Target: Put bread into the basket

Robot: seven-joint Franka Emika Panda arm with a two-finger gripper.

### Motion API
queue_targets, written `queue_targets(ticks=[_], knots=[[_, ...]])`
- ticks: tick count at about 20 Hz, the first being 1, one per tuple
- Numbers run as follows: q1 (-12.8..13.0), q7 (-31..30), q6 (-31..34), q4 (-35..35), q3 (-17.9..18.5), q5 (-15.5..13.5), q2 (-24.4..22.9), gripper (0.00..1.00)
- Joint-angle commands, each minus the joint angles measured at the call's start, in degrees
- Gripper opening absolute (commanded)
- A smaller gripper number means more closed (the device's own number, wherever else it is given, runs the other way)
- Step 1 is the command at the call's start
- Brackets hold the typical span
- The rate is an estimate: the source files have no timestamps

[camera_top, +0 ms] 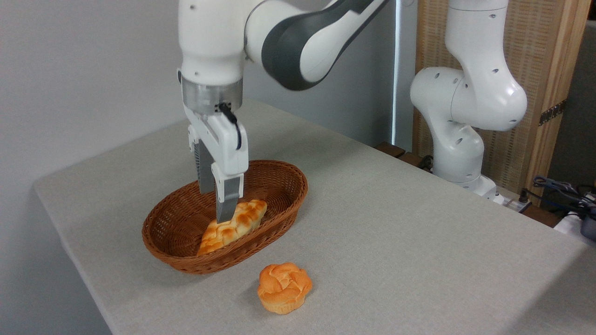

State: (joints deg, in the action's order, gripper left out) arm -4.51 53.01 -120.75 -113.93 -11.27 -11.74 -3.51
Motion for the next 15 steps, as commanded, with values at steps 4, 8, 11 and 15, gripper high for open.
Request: queue_targets(ticks=[4,8,11,15], knots=[[-0.06,-8.61,0.17,2.65,4.59,-0.04,-2.30,1.00],[-0.06,-15.99,0.95,2.74,4.51,7.95,-2.29,1.00],[-0.06,-15.84,8.23,3.18,4.07,9.10,-2.38,1.00],[-0.06,-15.57,8.61,3.80,3.98,9.11,-2.21,1.00]])
